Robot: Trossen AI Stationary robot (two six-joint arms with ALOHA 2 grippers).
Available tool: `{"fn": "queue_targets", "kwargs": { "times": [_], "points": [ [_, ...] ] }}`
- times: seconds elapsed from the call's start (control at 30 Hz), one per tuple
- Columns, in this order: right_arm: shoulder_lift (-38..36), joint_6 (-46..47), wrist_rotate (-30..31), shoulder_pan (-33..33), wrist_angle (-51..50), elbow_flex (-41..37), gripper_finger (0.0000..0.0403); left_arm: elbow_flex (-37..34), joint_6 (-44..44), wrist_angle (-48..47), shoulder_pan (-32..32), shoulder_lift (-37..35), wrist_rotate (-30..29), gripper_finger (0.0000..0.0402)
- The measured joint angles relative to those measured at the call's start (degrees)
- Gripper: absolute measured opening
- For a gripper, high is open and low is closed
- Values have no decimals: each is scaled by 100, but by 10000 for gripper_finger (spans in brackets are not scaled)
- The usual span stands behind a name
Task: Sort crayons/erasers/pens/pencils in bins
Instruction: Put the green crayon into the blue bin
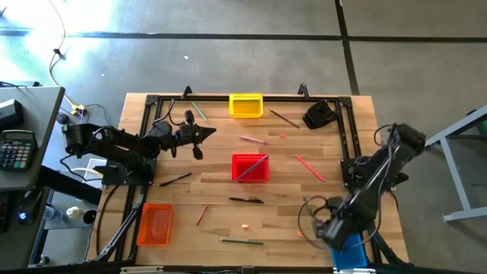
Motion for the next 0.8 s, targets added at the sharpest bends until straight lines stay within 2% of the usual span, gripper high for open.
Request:
{"fn": "queue_targets", "kwargs": {
  "times": [0.27, 0.4, 0.63, 0.8],
  "points": [
    [753, -64, -21, 380, 5, 0, 34, 7, 11, 57, 0, 0, 0, 0],
    [995, -96, -238, 511, 44, 0, 34, 50, 11, 57, 0, 0, 2, 0],
    [1080, -176, -69, 582, 302, -333, 34, 50, 11, 57, 0, 2, 2, 0],
    [1080, -257, -46, 582, 1077, -790, 34, 50, 55, 62, 0, 0, 4, 0]
  ]
}}
